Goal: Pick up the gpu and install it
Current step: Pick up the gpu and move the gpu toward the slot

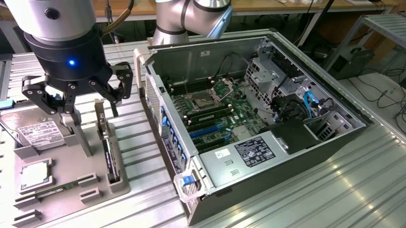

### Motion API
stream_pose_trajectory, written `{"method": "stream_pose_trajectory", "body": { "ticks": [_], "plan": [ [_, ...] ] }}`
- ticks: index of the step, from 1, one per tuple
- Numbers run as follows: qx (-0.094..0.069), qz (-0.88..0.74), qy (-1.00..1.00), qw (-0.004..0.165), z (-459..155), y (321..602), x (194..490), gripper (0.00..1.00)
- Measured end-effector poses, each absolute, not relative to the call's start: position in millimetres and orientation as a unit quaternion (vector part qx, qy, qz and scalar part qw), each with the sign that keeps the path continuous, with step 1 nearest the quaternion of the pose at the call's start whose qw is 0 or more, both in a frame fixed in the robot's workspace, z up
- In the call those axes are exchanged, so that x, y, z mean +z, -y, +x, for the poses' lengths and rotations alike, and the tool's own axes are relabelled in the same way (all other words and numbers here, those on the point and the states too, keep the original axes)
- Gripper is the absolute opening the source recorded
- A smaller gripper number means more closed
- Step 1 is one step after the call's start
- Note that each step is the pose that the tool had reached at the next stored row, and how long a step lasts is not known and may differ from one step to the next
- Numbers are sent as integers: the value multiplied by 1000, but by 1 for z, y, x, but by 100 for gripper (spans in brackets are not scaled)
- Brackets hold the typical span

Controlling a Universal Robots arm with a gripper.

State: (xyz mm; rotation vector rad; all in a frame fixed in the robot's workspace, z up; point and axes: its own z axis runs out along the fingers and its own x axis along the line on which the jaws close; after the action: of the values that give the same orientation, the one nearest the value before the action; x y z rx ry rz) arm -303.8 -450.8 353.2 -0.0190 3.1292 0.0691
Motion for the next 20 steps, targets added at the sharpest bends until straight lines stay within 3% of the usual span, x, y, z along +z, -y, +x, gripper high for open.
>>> {"method": "stream_pose_trajectory", "body": {
  "ticks": [20],
  "plan": [
    [22, -10, -1000, 6, -304, 452, 341, 66]
  ]
}}
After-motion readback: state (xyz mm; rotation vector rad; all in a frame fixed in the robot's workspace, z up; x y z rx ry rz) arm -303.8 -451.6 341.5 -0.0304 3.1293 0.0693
